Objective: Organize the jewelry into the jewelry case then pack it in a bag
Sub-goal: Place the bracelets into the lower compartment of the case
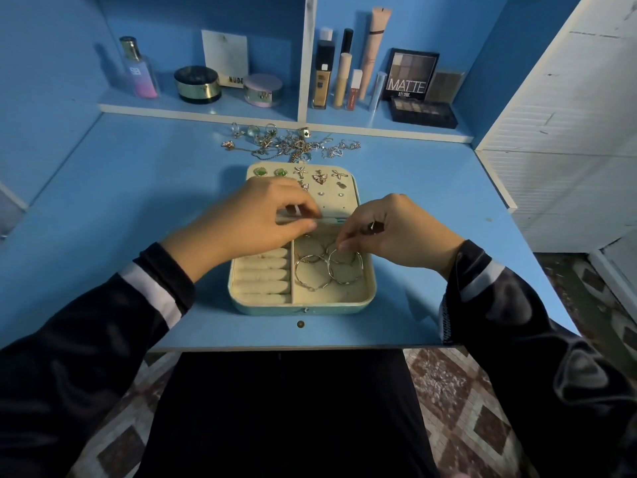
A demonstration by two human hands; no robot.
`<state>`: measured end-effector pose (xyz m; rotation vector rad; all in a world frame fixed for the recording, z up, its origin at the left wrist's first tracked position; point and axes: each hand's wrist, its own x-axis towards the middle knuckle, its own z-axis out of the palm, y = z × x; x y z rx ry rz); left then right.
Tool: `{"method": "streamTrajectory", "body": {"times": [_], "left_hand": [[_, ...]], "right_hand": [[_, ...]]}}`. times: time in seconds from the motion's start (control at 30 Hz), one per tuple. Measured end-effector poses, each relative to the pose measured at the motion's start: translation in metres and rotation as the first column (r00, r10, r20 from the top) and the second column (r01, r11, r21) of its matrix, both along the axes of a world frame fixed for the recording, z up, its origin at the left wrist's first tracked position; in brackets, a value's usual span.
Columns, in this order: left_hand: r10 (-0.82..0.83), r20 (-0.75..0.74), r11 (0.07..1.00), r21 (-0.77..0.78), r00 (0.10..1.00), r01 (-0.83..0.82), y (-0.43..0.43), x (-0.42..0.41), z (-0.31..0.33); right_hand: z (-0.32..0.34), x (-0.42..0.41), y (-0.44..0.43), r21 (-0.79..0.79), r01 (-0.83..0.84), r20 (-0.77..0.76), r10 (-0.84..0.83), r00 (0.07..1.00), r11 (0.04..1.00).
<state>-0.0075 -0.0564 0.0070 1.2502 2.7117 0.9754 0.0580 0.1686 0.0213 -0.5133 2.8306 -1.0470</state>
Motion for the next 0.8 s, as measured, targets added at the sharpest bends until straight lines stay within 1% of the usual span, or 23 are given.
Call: {"method": "streamTrajectory", "body": {"times": [0.07,0.13,0.3,0.63,0.73,0.8], "left_hand": [[0.054,-0.056,0.998,0.033,0.997,-0.052,-0.002,-0.004,-0.006],[0.108,-0.080,0.994,0.039,0.991,-0.105,-0.005,-0.007,-0.012],[0.216,-0.068,0.976,-0.002,0.974,-0.216,-0.012,-0.013,-0.020],[0.229,-0.074,0.973,-0.010,0.971,-0.230,-0.012,-0.014,-0.023],[0.212,-0.083,0.977,0.010,0.974,-0.212,-0.012,-0.017,-0.021],[0.210,-0.073,0.977,0.043,0.975,-0.207,-0.012,-0.022,-0.017]], "right_hand": [[-0.002,-0.001,0.000,0.004,-0.018,0.002,0.018,1.000,1.000],[-0.003,-0.002,0.001,0.007,-0.029,0.014,0.029,0.999,1.000],[-0.002,-0.003,0.000,0.019,-0.030,0.036,0.029,0.999,0.999],[-0.001,-0.004,-0.003,0.096,-0.039,0.042,0.035,0.998,0.995],[0.000,-0.007,0.003,0.077,-0.045,0.009,0.044,0.999,0.996],[0.002,-0.011,0.008,0.014,-0.024,-0.005,0.024,1.000,1.000]]}}
